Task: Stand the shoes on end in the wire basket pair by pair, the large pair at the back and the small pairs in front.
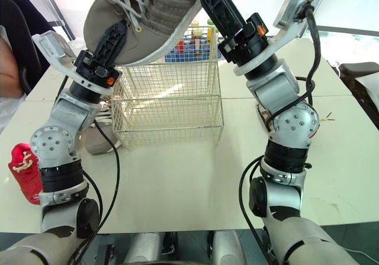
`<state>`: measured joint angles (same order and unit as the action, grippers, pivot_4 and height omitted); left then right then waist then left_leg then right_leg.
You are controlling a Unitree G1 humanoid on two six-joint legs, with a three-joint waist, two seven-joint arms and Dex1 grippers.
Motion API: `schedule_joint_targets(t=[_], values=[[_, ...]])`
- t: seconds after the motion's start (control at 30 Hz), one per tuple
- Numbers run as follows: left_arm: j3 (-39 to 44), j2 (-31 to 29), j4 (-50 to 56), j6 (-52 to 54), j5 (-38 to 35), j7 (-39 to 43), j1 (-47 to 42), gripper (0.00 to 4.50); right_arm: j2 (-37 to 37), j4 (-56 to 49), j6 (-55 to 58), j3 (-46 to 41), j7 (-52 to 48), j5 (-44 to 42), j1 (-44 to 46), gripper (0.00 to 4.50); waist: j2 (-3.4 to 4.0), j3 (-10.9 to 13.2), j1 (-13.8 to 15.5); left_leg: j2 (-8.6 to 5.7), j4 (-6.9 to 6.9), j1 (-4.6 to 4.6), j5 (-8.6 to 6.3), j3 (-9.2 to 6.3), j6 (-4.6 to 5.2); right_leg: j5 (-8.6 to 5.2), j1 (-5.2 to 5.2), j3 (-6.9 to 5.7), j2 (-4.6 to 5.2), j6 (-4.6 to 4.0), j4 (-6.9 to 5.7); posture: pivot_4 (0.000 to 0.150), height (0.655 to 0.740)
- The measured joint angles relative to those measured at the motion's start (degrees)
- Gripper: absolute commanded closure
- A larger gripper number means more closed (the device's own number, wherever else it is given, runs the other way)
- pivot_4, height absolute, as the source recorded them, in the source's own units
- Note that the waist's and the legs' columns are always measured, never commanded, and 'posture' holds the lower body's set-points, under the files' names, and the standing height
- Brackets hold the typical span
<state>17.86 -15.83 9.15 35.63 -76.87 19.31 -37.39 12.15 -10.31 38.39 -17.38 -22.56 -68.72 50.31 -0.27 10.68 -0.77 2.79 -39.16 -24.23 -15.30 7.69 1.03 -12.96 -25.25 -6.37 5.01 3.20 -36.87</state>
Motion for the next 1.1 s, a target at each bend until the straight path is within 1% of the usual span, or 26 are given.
schedule_joint_targets(t=[0.27,0.53,0.63,0.67,1.0,1.1], values=[[-0.2,-1.6,0.0,0.6,0.9,1.3,0.8,3.73,0.1,0.0,0.0,1.0,0.0,1.3,0.0,0.84,0.0,0.0,0.0,0.01,0.01,-0.01,-0.01,0.0,0.02,0.0,-0.02,0.0,0.0,0.0,0.0,0.15,0.74],[-0.2,-3.7,0.1,1.7,0.9,1.9,1.6,3.73,0.2,0.0,-0.3,2.1,-1.5,4.9,0.1,0.84,0.0,0.0,0.0,0.01,0.0,-0.05,-0.02,0.0,0.03,0.0,-0.05,0.0,0.0,0.0,0.01,0.15,0.74],[-0.3,-3.9,0.1,1.8,0.9,1.9,1.6,3.73,0.2,0.5,-0.5,2.8,-1.9,6.1,1.2,0.08,0.01,0.0,0.0,0.02,0.01,-0.06,-0.02,0.0,0.03,0.0,-0.06,0.0,0.0,0.0,0.01,0.15,0.74],[-0.8,-4.0,0.2,2.4,1.1,2.0,1.6,3.73,0.1,0.6,-0.5,3.0,-2.0,6.2,1.6,0.03,0.01,0.0,0.0,0.02,0.01,-0.06,-0.02,-0.01,0.03,0.0,-0.06,-0.01,0.0,0.0,0.01,0.15,0.74],[-0.8,-4.6,0.0,2.4,1.5,2.0,1.6,3.73,-0.8,1.2,-1.1,3.3,-1.5,7.9,1.9,0.03,0.01,0.0,0.0,0.02,0.01,-0.08,-0.02,-0.01,0.03,0.0,-0.09,-0.01,0.0,0.0,0.01,0.15,0.74],[-0.8,-5.4,0.0,2.4,1.6,2.0,1.6,3.73,-1.3,2.2,-1.9,3.7,-1.3,9.7,2.4,0.83,0.01,0.0,-0.1,0.02,0.01,-0.08,-0.02,-0.01,0.03,0.0,-0.09,-0.01,0.0,0.0,0.02,0.15,0.74]])
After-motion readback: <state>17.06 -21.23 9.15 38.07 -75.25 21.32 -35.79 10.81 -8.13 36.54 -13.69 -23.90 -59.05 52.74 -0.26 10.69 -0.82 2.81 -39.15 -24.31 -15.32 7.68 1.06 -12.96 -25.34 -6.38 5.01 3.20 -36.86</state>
